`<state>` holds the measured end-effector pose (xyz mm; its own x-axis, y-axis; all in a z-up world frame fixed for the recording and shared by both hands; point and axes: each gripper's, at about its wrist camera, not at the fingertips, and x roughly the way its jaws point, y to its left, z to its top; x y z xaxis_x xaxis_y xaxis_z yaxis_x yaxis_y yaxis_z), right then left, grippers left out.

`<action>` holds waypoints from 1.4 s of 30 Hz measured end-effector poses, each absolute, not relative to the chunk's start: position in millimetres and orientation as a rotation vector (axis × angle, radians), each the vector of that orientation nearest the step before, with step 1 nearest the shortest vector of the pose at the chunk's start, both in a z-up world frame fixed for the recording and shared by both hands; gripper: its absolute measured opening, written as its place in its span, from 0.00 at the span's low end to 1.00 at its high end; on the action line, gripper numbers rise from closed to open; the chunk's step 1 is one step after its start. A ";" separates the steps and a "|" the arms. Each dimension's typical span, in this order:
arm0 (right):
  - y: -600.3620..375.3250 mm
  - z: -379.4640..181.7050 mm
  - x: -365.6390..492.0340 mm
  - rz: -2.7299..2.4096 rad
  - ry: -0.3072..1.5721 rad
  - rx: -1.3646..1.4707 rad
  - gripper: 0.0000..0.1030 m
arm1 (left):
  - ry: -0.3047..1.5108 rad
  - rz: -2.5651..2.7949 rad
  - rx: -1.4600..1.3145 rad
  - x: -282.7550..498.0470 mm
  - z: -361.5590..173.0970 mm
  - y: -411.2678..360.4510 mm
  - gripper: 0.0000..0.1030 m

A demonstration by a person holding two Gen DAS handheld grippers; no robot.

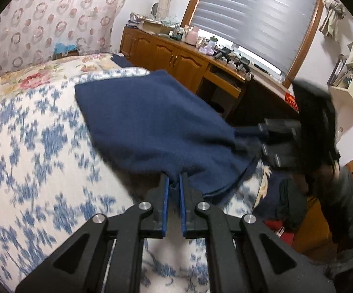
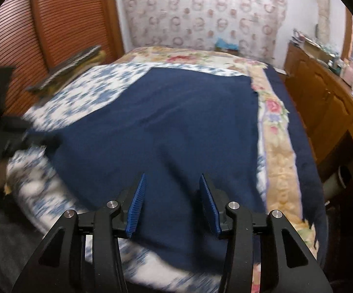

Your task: Fold small clothes

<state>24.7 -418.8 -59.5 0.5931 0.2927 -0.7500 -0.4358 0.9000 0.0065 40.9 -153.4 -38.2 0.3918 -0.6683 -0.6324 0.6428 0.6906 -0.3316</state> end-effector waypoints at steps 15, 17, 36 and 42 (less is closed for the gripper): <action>-413.2 -105.3 0.4 0.337 0.887 -0.405 0.47 | 0.783 -0.799 -0.023 70.5 -19.1 -165.4 0.05; -422.3 -105.6 4.2 0.322 0.885 -0.376 0.43 | 0.787 -0.798 -0.032 72.1 -19.2 -162.5 0.05; -407.9 -23.9 227.6 0.365 0.738 -0.527 0.03 | 0.796 -0.638 -0.014 219.0 3.2 -159.1 0.05; -407.8 -47.4 283.0 0.387 0.816 -0.460 0.14 | 0.836 -0.582 -0.012 252.8 -16.9 -151.1 0.12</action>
<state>283.0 -407.8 -47.4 0.6260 0.1519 -0.7649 -0.4964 0.8341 -0.2406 252.8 -151.1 -16.9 0.5243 -0.4907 -0.6959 0.4816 0.8449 -0.2329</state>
